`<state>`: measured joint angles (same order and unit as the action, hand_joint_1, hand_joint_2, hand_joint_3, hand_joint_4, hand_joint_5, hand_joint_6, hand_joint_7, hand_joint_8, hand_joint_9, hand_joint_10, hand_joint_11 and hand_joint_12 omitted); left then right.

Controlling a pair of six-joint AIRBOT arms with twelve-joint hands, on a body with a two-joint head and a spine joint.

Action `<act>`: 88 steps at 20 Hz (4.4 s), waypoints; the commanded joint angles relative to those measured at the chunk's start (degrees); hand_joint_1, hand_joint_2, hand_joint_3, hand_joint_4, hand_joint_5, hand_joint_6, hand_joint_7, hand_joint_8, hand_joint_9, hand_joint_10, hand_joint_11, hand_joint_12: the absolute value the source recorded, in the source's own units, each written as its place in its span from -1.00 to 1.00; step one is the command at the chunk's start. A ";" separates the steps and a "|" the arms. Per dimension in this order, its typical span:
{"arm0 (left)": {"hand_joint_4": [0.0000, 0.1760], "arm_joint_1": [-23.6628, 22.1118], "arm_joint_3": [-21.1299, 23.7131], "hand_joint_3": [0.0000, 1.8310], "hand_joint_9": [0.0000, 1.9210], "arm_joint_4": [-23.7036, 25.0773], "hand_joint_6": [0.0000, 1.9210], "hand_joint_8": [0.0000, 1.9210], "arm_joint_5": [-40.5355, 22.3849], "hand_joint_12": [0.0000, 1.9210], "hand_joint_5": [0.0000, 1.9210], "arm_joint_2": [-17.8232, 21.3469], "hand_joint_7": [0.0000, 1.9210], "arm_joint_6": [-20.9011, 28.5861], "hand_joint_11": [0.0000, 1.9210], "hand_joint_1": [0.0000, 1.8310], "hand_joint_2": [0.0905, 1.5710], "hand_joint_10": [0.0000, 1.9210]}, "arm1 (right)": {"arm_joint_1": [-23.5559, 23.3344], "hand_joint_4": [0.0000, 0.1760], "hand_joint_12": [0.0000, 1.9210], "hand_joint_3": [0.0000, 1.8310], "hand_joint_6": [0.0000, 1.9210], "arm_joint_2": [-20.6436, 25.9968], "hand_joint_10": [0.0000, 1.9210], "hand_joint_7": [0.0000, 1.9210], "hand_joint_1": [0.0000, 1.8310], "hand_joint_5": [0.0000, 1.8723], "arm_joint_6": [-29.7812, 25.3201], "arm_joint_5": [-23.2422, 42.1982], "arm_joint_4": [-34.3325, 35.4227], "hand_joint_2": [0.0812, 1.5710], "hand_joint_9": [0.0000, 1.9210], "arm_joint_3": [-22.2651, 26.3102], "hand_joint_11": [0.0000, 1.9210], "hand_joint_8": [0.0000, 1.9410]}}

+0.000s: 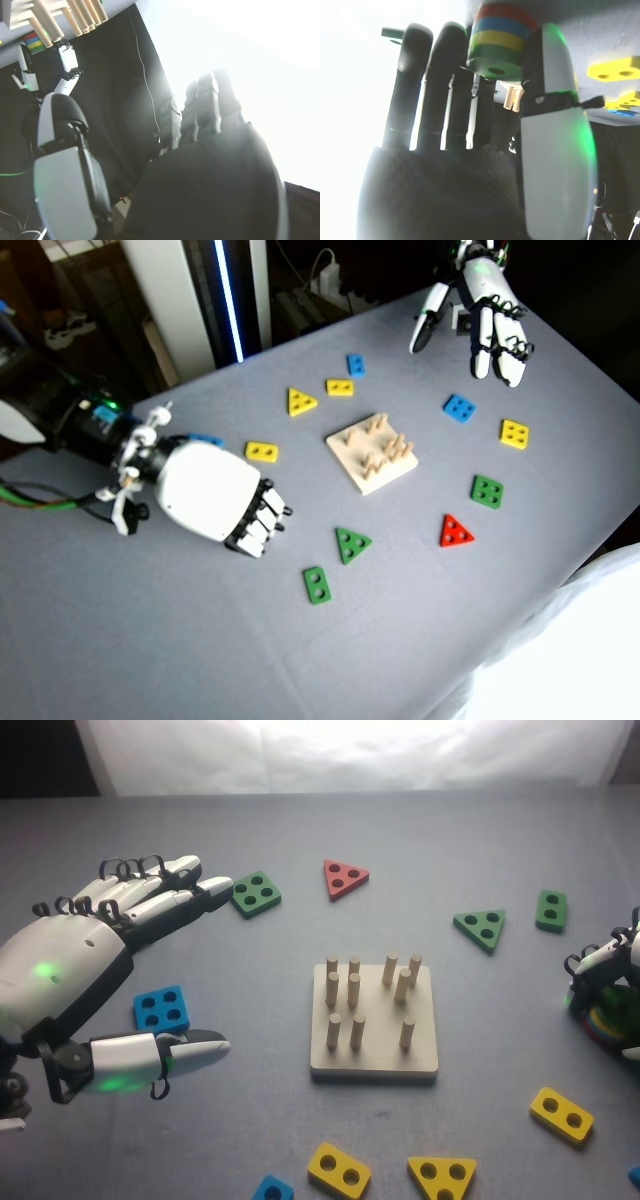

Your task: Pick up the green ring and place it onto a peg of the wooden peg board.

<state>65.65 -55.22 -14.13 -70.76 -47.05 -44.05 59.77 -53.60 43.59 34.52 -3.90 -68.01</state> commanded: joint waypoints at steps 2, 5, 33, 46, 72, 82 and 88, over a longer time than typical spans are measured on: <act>-0.45 -0.22 0.03 -1.00 -0.89 0.84 -0.99 -1.00 -7.47 -0.44 -0.67 -0.23 -0.88 0.34 -1.00 -0.11 0.18 -1.00 | -0.78 -1.00 0.25 -1.00 -0.10 -0.08 0.14 0.10 0.52 0.09 0.11 4.02 0.69 0.33 0.07 -0.35 -0.19 -0.18; -0.47 0.08 0.03 -1.00 -0.90 0.71 -1.00 -1.00 -7.60 -0.48 -0.66 -0.23 -0.88 0.48 -1.00 -0.11 0.18 -0.99 | -1.96 -1.00 0.23 -1.00 -0.16 -0.05 0.07 0.16 0.52 0.13 0.11 6.02 -0.18 0.30 0.11 0.57 -0.13 -0.30; 0.36 -0.57 -0.47 -1.00 -0.94 1.01 -1.00 -1.00 -7.59 -0.84 -0.69 -0.86 -0.90 0.87 -1.00 -0.15 0.19 -1.00 | -16.70 -1.00 0.48 -1.00 -0.37 -7.87 0.30 0.02 0.39 0.18 -11.01 14.83 -23.56 0.36 0.18 2.00 0.16 0.27; 0.24 -0.60 -0.46 -1.00 -0.96 1.03 -1.00 -0.99 -7.80 -0.97 -0.68 -0.84 -0.91 1.29 -0.96 -0.17 0.20 -0.99 | -16.19 -1.00 0.59 -1.00 -0.37 -9.04 0.36 -0.06 0.38 0.15 -11.91 10.99 -25.87 0.40 0.05 1.53 0.01 0.41; 0.07 -0.60 -0.67 -1.00 -0.91 1.18 -1.00 -1.00 -7.75 -0.56 -0.66 -0.85 -0.88 1.83 -1.00 -0.25 0.19 -1.00 | -15.63 -1.00 0.45 -1.00 -0.30 -12.30 0.15 0.02 0.37 0.17 -15.48 9.73 -28.15 0.36 0.08 -0.42 0.02 0.20; 0.15 -0.61 -0.65 -1.00 -0.91 1.19 -1.00 -1.00 -7.88 -0.52 -0.65 -0.85 -0.87 2.00 -1.00 -0.23 0.18 -1.00 | -16.17 -1.00 0.45 -1.00 -0.09 -12.84 0.23 0.00 0.48 0.05 -15.58 8.39 -28.06 0.36 0.06 -1.78 -0.02 0.01; 0.09 -0.61 -0.62 -1.00 -0.90 1.20 -1.00 -1.00 -8.11 -0.50 -0.65 -0.82 -0.86 2.11 -1.00 -0.23 0.17 -1.00 | -16.19 -1.00 0.37 -1.00 -0.52 -12.88 0.13 0.06 0.41 0.26 -15.58 7.87 -26.15 0.33 0.12 -2.68 0.03 0.20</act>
<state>65.82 -55.88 -13.96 -71.57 -47.72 -42.28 44.12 -66.08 27.73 39.83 -30.83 -70.48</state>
